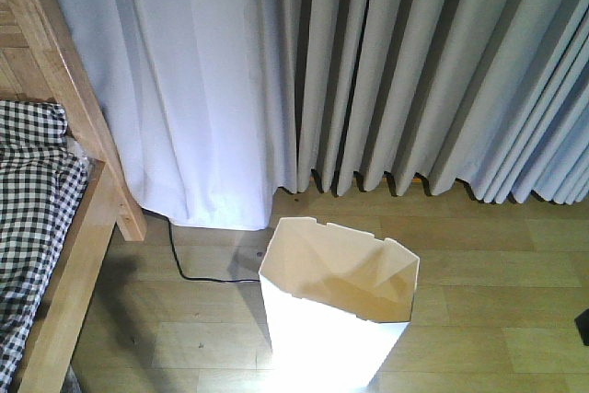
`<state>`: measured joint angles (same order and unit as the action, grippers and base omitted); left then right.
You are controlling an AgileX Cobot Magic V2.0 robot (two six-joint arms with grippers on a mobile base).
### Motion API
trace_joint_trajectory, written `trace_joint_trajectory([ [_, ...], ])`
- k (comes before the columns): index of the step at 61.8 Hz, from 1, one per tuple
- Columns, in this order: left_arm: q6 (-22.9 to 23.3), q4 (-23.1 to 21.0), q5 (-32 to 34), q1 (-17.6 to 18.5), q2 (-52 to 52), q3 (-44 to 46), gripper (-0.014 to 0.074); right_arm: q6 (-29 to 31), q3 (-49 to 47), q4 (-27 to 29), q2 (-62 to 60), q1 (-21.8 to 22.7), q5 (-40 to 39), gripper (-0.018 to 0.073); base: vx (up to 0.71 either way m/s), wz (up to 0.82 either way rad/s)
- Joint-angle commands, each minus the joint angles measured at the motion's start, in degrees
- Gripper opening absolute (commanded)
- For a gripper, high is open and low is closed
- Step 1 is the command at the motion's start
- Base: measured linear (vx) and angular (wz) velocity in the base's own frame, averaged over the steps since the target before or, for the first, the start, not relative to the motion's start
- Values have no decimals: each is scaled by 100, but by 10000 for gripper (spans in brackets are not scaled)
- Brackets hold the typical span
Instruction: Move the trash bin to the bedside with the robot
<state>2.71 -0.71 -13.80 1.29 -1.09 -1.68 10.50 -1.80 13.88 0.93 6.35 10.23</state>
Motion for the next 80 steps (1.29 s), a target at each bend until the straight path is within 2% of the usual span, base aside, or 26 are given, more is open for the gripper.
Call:
trace_joint_trajectory([
  [1, 50, -24, 384, 31, -56, -165, -6, -1304, -170, -1342, 58, 27, -386, -10, 0, 0],
  [4, 50, -24, 384, 31, -56, -165, -6, -1536, -170, -1601, 58, 27, -446, -10, 0, 0],
  [9, 50, -24, 384, 31, -56, -165, -6, -1549, -148, -1661, 58, 27, -629, -10, 0, 0],
  [20, 50, -24, 384, 31, -56, -165, -6, -1611, 450, -1720, 58, -118, -1751, -10, 0, 0],
  [34, 50, -24, 384, 31, -56, -165, -6, -1638, 446, -1988, 58, -919, -1564, -10, 0, 0],
  [61, 50, -24, 383, 31, -56, -165, -6, -1680, 446, -1983, -233, -1004, -1153, -10, 0, 0],
  [80, 50, -24, 383, 31, -56, -165, -6, -1687, 446, -1967, -233, -1004, -1160, -10, 0, 0],
])
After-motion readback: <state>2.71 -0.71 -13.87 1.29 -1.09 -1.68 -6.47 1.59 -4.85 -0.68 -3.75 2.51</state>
